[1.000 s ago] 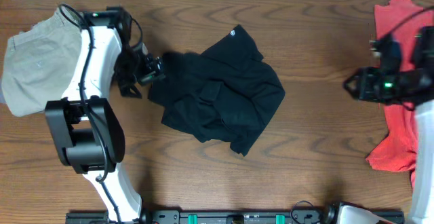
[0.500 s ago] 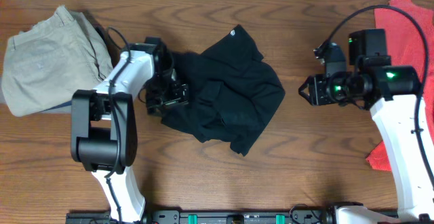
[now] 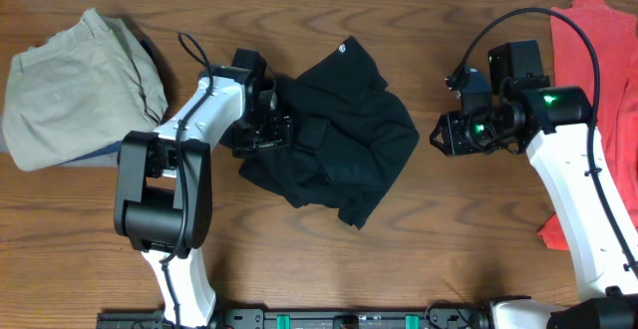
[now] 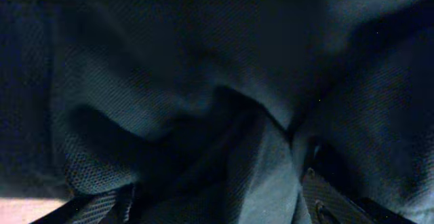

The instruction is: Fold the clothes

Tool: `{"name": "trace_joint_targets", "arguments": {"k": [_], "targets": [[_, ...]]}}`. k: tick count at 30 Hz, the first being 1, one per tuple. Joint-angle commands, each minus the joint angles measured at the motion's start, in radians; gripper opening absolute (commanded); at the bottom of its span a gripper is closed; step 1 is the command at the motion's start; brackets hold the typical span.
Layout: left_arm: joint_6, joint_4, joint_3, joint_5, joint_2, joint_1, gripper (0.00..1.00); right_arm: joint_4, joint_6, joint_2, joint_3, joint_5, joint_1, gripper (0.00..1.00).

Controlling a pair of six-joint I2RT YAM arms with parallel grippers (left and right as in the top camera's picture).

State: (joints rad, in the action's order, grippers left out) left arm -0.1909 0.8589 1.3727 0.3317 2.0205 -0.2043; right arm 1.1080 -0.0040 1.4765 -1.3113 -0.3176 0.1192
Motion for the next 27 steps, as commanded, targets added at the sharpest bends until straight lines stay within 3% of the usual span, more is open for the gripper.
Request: {"name": "trace_joint_targets", "arguments": {"k": [1,5,12,14,16,17,27], "targets": [[-0.009,-0.002,-0.001,-0.011,0.003,-0.016,0.80,-0.001,0.015,0.001,0.007,0.008,0.007,0.35],[-0.009,0.019,0.005,-0.011,-0.002,-0.015,0.62,-0.002,0.015,0.001,0.007,0.017,0.007,0.35],[-0.009,0.000,0.006,-0.012,-0.048,-0.015,0.52,-0.002,0.019,0.001,0.007,0.033,0.007,0.35],[-0.008,0.000,0.005,-0.015,-0.043,-0.016,0.37,-0.001,0.019,0.001,0.007,0.033,0.007,0.35],[-0.009,0.004,0.005,-0.037,-0.040,-0.019,0.12,-0.001,0.019,0.001,0.007,0.033,0.008,0.35],[-0.010,0.011,0.005,-0.050,-0.040,-0.019,0.06,-0.001,0.019,0.001,0.007,0.033,0.008,0.35],[-0.010,0.157,0.006,-0.056,-0.185,0.038,0.06,-0.069,0.019,0.026,0.008,0.002,0.068,0.38]]}}
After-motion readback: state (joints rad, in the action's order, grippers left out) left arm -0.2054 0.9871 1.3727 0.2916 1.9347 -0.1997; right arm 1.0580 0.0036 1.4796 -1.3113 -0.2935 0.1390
